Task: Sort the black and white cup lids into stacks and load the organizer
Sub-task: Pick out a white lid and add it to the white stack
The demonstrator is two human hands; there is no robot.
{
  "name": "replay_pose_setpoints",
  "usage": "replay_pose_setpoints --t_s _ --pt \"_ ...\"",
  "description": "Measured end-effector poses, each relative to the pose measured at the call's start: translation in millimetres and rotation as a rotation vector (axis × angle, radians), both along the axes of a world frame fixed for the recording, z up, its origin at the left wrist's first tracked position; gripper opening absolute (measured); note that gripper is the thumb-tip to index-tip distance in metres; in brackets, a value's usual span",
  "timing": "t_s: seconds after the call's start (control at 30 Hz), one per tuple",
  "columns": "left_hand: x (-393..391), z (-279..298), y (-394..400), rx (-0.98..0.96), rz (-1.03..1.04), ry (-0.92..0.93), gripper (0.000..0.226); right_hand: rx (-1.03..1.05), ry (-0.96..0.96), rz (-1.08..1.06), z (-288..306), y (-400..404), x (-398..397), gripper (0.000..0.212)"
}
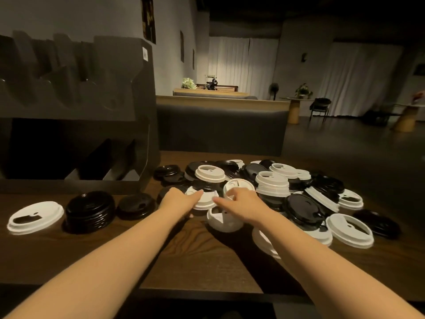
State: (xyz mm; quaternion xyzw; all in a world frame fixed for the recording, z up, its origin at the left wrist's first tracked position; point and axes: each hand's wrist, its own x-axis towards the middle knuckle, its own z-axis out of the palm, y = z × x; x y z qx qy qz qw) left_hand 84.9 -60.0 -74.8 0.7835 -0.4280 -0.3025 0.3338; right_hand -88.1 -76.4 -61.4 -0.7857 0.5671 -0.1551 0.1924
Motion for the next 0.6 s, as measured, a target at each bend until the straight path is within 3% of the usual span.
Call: replay_pose_setpoints --t_s 0.07,0.17,0.23,0.33,0.5,0.6 --pt "-3.5 -2.5 -5.4 -0.088 0.056 0.14 0.078 0.048 0.147 0.077 -4.1 6.5 -9.5 0.077" --pt "-6.2 0.5 -3.5 -0.183 0.113 0.44 0.047 0.027 0.202 0.161 -12.4 15.3 -13.9 0.078" --pt "-9.4 5.7 -0.3 -0.223 0.154 0.632 0.038 0.002 0.027 0.184 -12.8 21.3 -16.7 0.067" --pt "-5.2 9.9 4.4 -0.299 0.171 0.789 0.048 0.125 -0.351 0.135 -6.1 27.5 -22.9 0.052" --pt "-12.2 4.9 12.7 -0.365 0.023 0.972 0.067 0.216 -0.799 0.012 -0.1 30.5 -25.5 0.079" --pt "-37.0 6.7 16.5 -0.374 -0.091 1.059 0.051 0.17 -0.847 -0.029 4.5 29.2 -14.5 0.099"
